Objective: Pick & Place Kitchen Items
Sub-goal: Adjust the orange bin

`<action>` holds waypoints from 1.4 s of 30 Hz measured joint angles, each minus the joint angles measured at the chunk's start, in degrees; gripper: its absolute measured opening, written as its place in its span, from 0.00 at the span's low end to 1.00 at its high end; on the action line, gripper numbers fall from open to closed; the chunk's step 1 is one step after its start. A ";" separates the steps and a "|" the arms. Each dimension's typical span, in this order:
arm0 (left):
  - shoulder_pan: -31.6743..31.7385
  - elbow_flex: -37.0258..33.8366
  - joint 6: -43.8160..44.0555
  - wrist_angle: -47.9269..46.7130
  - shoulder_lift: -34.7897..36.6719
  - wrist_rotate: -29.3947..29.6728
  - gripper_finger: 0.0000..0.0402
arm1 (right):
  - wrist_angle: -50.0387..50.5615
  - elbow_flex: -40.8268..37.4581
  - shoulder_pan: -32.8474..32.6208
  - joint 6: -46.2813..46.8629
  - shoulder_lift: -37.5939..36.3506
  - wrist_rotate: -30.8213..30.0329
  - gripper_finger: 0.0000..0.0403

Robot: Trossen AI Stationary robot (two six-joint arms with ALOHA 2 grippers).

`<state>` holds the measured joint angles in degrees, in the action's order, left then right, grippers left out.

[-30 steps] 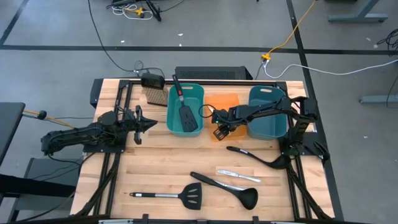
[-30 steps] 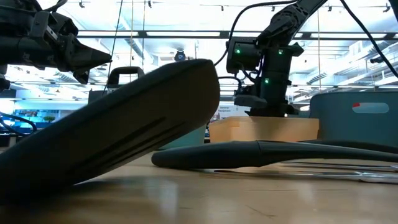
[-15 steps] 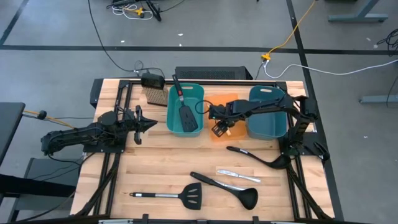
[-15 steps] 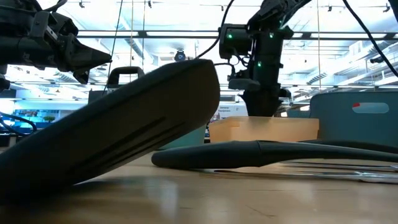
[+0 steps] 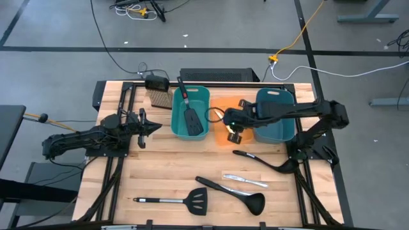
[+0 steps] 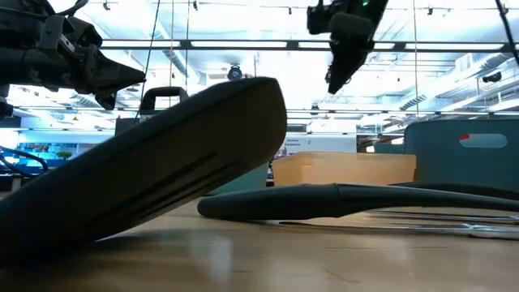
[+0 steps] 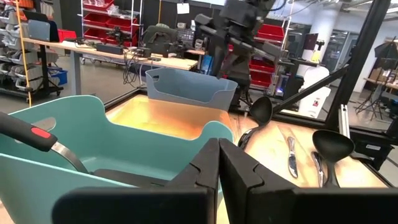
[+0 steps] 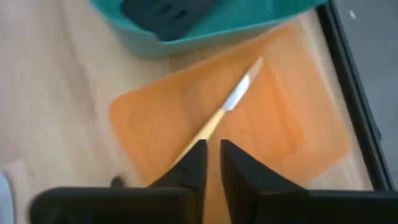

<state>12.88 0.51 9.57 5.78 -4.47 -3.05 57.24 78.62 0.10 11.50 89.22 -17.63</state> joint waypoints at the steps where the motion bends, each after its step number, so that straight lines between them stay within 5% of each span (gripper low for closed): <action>1: 0.00 0.00 -0.19 0.00 -0.02 0.00 0.03 | 0.04 -0.88 -0.76 -0.62 -0.42 0.58 0.08; 6: 0.00 0.00 -0.36 -0.02 0.00 0.00 0.03 | -3.64 -7.82 -3.89 -3.80 0.17 5.32 0.03; 15: 0.02 0.00 0.30 -0.09 0.00 0.02 0.03 | -15.90 -17.97 -3.93 -5.86 0.69 6.11 0.42; 20: 0.01 0.00 0.30 -0.09 0.00 0.02 0.03 | -16.08 -19.41 -3.11 -5.25 0.69 6.92 0.50; 42: 0.01 0.00 0.10 -0.09 -0.01 0.02 0.03 | -22.60 -22.94 -2.76 -1.04 0.69 8.37 0.18</action>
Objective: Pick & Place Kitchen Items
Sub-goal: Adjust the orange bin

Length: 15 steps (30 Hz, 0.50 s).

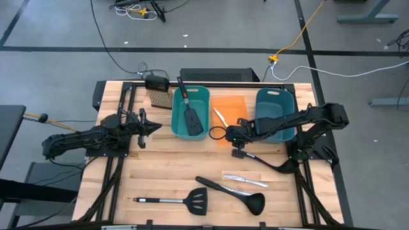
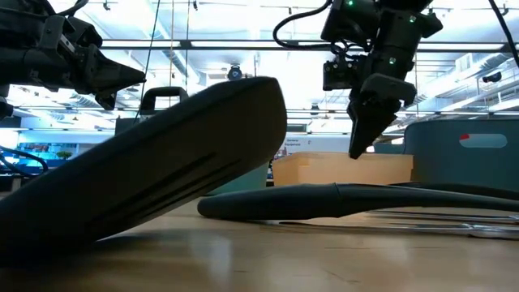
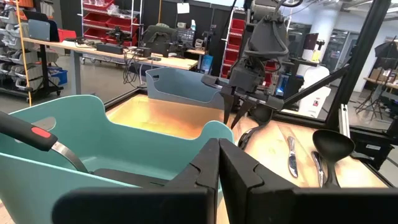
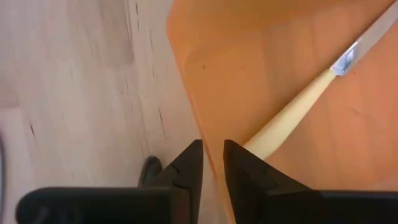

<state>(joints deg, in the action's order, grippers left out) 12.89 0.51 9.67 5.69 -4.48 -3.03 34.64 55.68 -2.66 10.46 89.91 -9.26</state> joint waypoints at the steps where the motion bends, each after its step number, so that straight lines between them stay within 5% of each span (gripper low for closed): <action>1: 0.01 0.00 0.00 0.00 -0.01 0.00 0.03 | -0.89 0.00 0.00 0.18 0.00 0.31 0.17; 15: -0.01 0.00 0.02 0.02 -0.01 -0.02 0.03 | -3.84 0.82 -0.37 -1.43 0.00 -2.28 0.22</action>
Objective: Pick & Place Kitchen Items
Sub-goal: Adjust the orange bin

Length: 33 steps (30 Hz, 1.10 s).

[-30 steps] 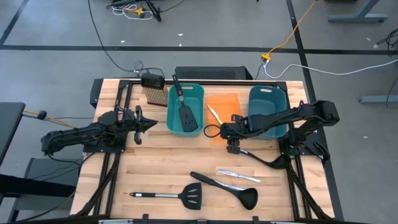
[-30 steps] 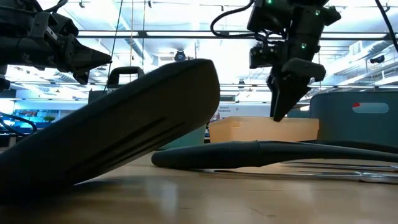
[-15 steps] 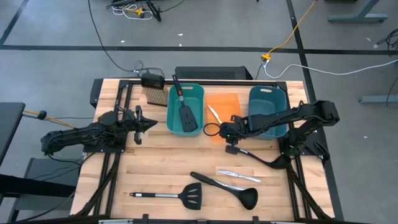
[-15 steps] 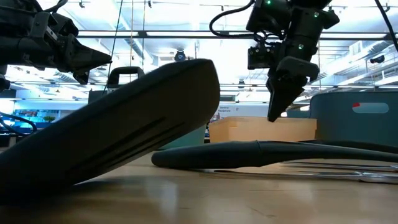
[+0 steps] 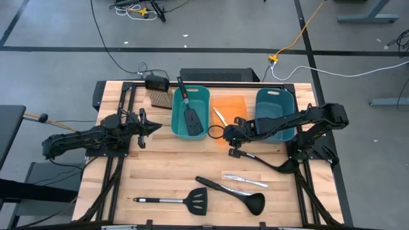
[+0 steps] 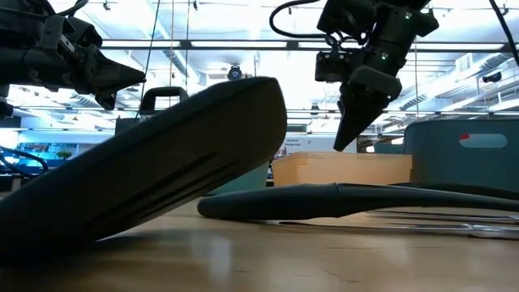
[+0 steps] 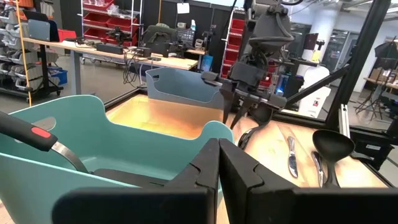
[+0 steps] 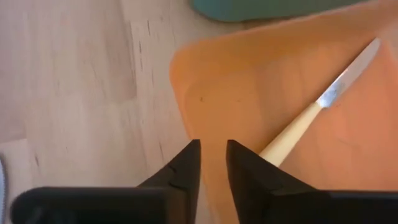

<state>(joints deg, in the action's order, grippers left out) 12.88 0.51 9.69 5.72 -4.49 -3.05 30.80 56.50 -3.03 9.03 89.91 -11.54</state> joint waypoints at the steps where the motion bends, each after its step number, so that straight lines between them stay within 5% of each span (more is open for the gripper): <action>1: 0.02 0.00 0.00 0.00 0.00 0.00 0.03 | 0.11 0.27 0.02 -0.43 0.00 -0.42 0.25; 7: 0.00 0.00 0.00 -0.02 0.02 0.00 0.03 | 3.70 0.69 1.23 -0.23 0.63 0.89 0.47; 11: 0.00 0.00 0.00 -0.11 0.02 -0.02 0.03 | 4.67 0.81 1.04 0.44 1.28 0.56 0.53; 33: 0.01 0.00 -0.01 -0.40 0.01 0.00 0.03 | 0.01 0.53 0.96 2.53 10.66 2.54 0.35</action>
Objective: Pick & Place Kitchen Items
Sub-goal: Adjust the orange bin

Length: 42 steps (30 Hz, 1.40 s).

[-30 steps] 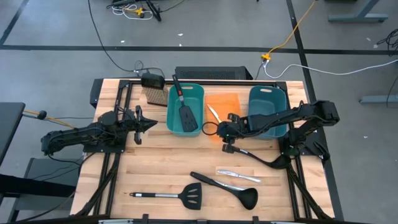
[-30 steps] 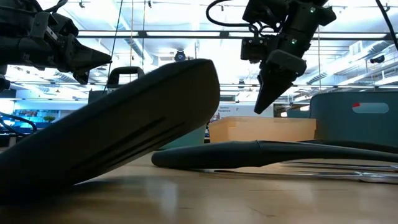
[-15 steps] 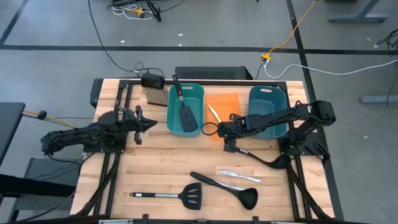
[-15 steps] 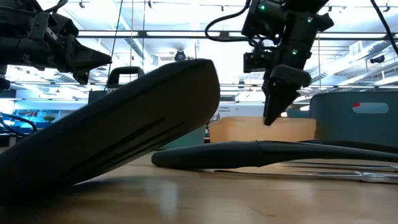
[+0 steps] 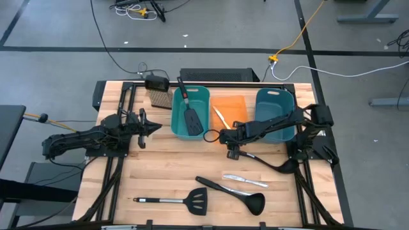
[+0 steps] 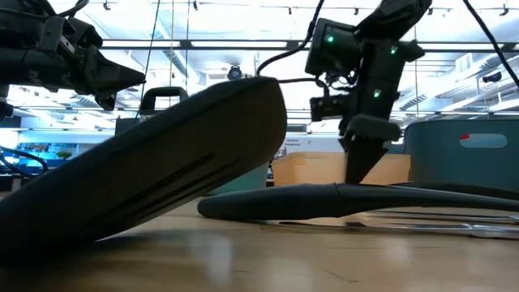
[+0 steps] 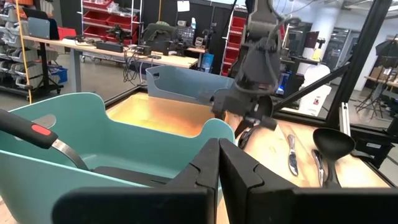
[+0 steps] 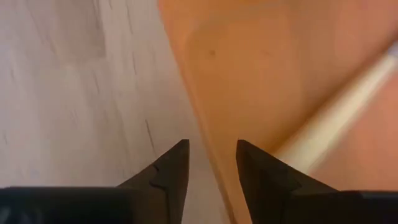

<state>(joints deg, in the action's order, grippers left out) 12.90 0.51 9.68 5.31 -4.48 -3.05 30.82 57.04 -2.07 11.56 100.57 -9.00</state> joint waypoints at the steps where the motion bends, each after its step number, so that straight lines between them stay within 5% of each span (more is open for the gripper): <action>1: -0.01 0.00 0.00 0.00 0.00 0.00 0.03 | -0.95 0.00 0.02 0.27 0.60 0.80 0.33; 12: 0.01 0.00 -0.01 0.01 -0.01 0.00 0.03 | -7.62 0.02 0.00 6.91 1.04 4.29 0.12; 18: -0.01 0.00 0.01 0.01 -0.01 0.00 0.03 | -9.11 0.02 0.63 8.94 1.04 4.98 0.09; 42: -0.01 0.00 0.03 -0.01 -0.01 0.00 0.03 | -3.35 0.20 0.74 -12.89 0.84 9.06 0.06</action>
<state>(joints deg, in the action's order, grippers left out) 12.88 0.51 9.72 5.30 -4.49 -3.05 27.46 57.23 -1.32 -1.33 101.41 0.06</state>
